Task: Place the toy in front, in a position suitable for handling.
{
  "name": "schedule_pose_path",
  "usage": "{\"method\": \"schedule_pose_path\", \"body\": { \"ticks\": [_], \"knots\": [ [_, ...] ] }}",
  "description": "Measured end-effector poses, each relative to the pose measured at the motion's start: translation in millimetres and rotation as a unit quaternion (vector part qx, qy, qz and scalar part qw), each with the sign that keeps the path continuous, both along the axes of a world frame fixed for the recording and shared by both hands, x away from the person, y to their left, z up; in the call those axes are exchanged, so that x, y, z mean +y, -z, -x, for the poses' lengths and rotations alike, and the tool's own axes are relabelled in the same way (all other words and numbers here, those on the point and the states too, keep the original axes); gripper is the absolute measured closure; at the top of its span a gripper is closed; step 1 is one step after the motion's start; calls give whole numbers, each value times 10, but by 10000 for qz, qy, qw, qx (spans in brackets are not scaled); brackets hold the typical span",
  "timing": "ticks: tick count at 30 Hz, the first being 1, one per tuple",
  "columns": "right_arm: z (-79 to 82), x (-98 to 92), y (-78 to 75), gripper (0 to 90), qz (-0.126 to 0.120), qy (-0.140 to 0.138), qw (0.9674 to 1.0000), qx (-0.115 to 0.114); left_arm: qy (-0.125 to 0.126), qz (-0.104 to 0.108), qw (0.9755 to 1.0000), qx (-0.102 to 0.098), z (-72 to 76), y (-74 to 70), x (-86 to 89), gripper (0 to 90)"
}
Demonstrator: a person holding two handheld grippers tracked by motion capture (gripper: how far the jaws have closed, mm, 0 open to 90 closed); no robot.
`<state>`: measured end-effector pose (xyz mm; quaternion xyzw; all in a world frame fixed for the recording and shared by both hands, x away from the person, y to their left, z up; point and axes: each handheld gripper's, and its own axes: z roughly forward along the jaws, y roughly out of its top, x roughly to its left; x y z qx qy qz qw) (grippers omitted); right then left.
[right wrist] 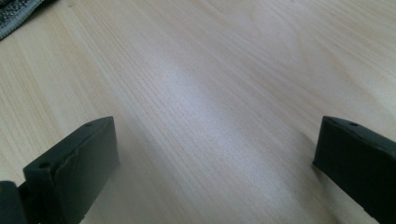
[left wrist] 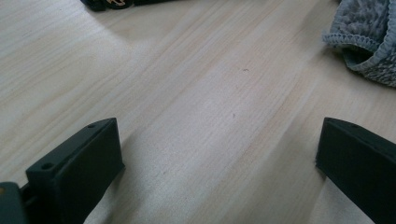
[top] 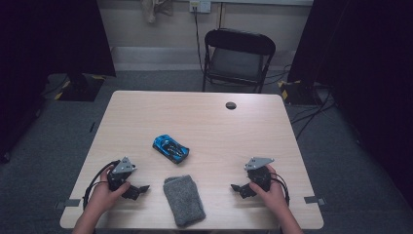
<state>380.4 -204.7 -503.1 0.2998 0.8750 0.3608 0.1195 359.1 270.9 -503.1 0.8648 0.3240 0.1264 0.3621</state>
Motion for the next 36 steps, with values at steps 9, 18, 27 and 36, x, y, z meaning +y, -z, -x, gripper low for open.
{"method": "schedule_pose_path", "body": {
  "ticks": [9,18,27,36],
  "knots": [
    [-23,-2,0,0,3,17,10000,-2,-34,43,10000,-7,2,4,-5,0],
    [-24,-2,1,0,0,13,10000,-4,9,0,10000,-2,-3,0,-1,0],
    [-24,-2,1,0,-2,12,10000,-4,5,-4,10000,-6,-2,0,-1,0],
    [-27,6,-1,0,-20,62,10000,20,7,0,10000,-5,-3,1,-1,0]
  ]
}}
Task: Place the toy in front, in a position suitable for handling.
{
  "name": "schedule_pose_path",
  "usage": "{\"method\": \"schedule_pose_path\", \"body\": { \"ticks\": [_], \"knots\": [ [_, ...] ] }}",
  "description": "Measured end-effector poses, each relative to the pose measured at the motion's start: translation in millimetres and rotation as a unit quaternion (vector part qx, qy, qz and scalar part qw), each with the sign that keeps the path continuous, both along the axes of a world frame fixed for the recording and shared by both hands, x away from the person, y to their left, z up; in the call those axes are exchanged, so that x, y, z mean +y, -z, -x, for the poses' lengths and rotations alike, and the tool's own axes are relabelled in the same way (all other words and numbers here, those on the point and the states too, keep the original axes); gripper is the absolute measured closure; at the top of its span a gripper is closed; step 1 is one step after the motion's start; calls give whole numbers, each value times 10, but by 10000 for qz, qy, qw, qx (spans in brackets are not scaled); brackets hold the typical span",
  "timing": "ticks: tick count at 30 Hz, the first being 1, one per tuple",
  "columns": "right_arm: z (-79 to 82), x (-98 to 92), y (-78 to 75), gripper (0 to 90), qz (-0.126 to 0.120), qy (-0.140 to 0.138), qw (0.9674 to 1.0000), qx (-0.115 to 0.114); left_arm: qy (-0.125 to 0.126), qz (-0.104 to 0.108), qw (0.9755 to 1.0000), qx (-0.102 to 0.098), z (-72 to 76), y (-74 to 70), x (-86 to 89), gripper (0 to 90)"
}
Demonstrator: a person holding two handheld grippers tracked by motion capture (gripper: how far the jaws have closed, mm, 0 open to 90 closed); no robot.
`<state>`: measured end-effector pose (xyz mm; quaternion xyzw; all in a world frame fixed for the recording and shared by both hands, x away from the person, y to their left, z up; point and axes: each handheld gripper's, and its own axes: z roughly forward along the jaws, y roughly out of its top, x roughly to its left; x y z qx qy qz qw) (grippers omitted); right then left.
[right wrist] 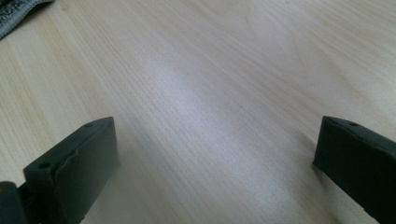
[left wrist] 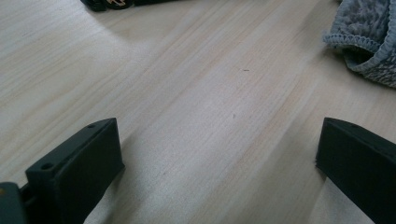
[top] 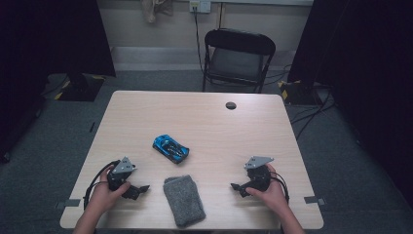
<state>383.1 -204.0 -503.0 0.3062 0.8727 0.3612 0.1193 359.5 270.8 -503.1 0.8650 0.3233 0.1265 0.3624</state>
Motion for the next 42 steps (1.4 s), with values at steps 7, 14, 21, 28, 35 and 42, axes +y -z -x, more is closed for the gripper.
{"method": "schedule_pose_path", "body": {
  "ticks": [7,14,21,28,35,42],
  "knots": [
    [13,19,-37,93,66,163,9998,21,-8,1,10000,5,1,0,0,0],
    [-1,28,-133,150,29,190,9998,15,-6,-2,10000,0,1,0,0,0],
    [-60,73,-225,175,-109,200,9997,120,-3,-3,10000,0,0,0,0,0],
    [-153,227,-310,174,-228,198,9995,65,-9,4,10000,3,1,0,-1,0],
    [-247,418,-379,163,-133,91,9999,8,-7,4,10000,4,1,0,0,0],
    [-315,589,-428,166,-166,26,9999,23,-8,4,10000,3,1,0,0,0]
  ]
}}
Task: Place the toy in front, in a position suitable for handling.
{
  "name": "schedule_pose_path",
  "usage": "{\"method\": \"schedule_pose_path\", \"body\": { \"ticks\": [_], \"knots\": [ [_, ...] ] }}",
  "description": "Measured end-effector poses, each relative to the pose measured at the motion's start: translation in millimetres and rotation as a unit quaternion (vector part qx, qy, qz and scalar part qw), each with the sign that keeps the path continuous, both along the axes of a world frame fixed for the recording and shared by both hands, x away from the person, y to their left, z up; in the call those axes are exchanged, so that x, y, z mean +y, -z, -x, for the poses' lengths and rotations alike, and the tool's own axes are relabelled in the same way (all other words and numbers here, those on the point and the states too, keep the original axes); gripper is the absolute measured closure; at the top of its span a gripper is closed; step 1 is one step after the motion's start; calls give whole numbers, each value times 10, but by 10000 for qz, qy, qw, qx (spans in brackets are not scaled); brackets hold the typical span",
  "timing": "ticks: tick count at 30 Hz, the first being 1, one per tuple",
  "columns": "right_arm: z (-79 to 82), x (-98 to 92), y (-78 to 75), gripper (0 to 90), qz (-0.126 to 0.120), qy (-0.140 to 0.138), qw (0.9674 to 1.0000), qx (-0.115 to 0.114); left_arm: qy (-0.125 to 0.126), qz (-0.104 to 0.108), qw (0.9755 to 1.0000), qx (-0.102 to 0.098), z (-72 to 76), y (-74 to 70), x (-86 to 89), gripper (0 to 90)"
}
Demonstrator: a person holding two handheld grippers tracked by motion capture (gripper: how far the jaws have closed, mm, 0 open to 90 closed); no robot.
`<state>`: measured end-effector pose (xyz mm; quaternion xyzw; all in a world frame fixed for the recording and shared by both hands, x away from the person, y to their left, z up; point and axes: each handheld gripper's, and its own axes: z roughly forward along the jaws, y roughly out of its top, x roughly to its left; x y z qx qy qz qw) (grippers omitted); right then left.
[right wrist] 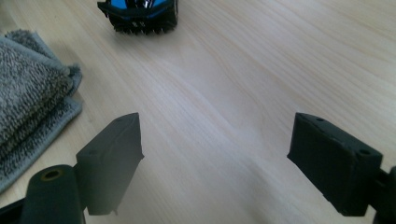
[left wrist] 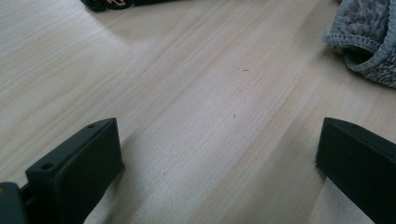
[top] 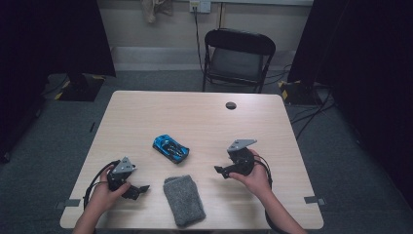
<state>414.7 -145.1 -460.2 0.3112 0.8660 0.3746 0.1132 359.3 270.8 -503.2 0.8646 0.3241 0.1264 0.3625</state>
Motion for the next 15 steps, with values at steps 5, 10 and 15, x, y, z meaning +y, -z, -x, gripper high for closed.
{"method": "schedule_pose_path", "body": {
  "ticks": [5,10,15],
  "knots": [
    [-43,116,-46,165,25,-43,10000,29,3,-5,10000,-2,-1,0,1,0],
    [-77,247,-80,161,70,-113,9999,-24,0,-1,10000,0,0,0,0,0],
    [-107,362,-92,161,84,-196,9998,-17,7,-7,10000,-4,-1,0,1,0]
  ]
}}
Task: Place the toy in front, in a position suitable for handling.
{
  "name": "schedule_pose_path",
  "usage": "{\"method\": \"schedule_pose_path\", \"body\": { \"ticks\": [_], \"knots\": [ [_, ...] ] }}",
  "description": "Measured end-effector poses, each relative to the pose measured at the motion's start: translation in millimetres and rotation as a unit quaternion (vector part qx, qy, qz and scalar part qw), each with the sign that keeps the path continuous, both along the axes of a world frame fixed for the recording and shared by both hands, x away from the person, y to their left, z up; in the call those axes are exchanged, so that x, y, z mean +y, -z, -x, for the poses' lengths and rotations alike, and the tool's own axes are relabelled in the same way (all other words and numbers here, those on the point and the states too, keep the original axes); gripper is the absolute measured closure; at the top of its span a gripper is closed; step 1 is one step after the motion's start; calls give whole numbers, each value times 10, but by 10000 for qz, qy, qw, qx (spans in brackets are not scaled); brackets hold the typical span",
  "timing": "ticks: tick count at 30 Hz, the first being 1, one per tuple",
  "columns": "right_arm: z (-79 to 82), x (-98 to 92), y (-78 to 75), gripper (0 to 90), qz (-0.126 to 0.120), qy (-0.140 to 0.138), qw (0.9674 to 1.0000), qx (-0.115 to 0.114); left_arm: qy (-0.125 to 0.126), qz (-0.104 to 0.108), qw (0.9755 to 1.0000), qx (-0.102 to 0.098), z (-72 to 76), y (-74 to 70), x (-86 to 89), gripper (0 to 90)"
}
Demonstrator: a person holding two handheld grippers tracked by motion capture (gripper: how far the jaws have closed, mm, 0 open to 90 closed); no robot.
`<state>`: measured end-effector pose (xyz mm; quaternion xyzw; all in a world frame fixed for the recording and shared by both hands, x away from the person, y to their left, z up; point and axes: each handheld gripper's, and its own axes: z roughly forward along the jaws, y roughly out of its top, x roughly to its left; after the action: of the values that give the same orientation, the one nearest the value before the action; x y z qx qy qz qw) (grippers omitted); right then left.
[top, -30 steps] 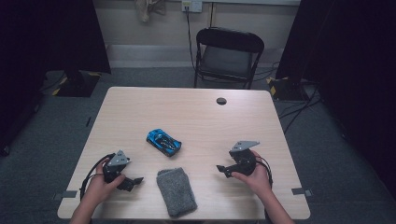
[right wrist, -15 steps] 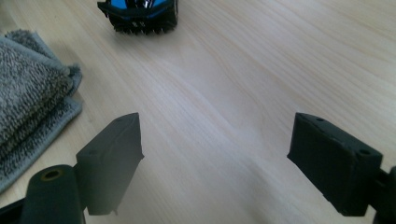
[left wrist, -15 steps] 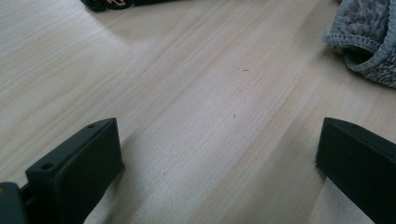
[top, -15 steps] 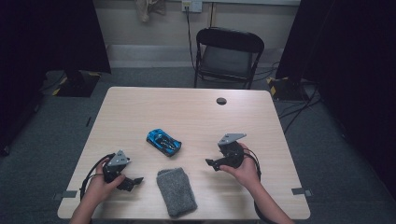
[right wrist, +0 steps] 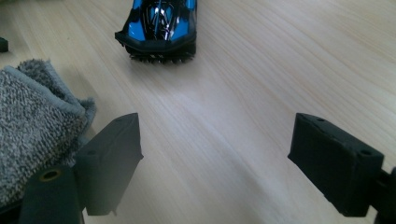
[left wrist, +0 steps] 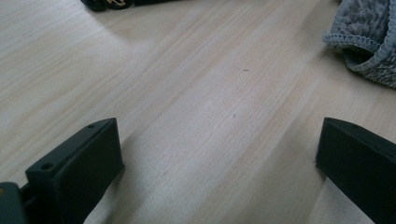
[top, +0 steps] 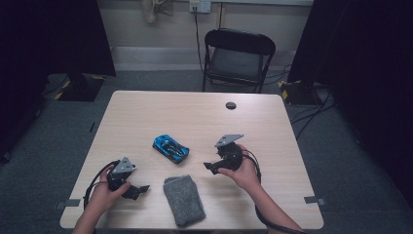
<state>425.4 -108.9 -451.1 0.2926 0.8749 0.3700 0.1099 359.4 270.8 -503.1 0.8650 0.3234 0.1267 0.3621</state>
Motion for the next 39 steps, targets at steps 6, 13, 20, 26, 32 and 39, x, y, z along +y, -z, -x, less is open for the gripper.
{"method": "schedule_pose_path", "body": {
  "ticks": [6,13,20,26,32,39],
  "knots": [
    [-49,192,-8,162,-30,-61,10000,13,-7,6,10000,6,1,0,-1,0],
    [-89,342,17,156,-77,-89,9999,63,-8,5,10000,6,1,0,-1,0],
    [-156,524,18,161,-71,-159,9998,69,0,1,10000,-1,0,0,0,0],
    [-210,657,35,159,57,-199,9998,39,1,5,10000,2,0,0,0,0],
    [-261,770,50,160,58,-190,9998,74,-6,5,10000,2,1,0,-1,0],
    [-296,891,39,153,140,-248,9996,24,-1,-2,10000,11,1,-1,0,0]
  ]
}}
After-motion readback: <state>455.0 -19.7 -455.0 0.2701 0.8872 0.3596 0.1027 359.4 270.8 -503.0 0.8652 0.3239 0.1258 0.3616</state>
